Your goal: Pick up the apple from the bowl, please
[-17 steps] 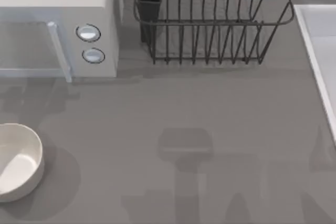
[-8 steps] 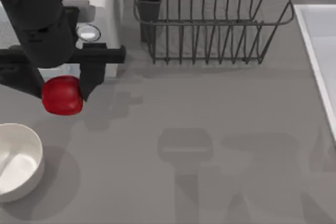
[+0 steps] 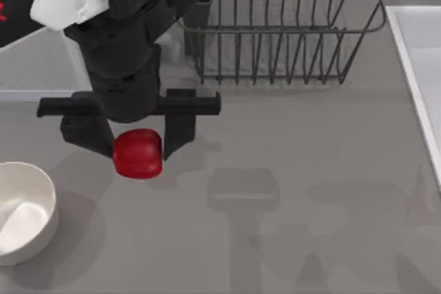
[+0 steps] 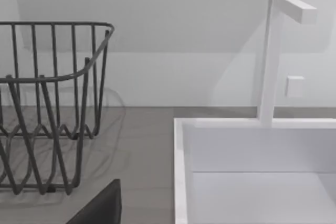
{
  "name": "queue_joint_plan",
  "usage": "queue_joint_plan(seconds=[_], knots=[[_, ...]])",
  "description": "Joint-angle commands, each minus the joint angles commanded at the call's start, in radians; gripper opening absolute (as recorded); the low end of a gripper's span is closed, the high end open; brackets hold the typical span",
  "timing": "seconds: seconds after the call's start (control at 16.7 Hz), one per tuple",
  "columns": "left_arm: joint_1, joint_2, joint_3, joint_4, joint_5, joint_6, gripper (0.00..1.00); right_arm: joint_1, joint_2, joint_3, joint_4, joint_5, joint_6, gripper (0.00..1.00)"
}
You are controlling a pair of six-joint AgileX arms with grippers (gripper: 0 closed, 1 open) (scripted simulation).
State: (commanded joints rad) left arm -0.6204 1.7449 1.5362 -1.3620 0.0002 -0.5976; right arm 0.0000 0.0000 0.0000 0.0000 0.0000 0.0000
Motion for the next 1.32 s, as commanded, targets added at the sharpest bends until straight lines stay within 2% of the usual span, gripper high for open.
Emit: queue_joint_plan(seconds=[0.24,0.72,1.02,1.32], knots=[[0.005,0.003,-0.035,0.037,0.0,0.004,0.0,0.0,0.0,0.0,0.0,0.0,0.0,1.0],[0.005,0.067,-0.324,0.4,0.0,0.006,0.0,0.0,0.0,0.0,0.0,0.0,0.0,1.0],[0.004,0.076,-0.352,0.428,0.0,0.005,0.0,0.0,0.0,0.0,0.0,0.0,0.0,1.0],[0.004,0.076,-0.352,0.428,0.0,0.005,0.38,0.0,0.0,0.0,0.0,0.0,0.0,1.0]])
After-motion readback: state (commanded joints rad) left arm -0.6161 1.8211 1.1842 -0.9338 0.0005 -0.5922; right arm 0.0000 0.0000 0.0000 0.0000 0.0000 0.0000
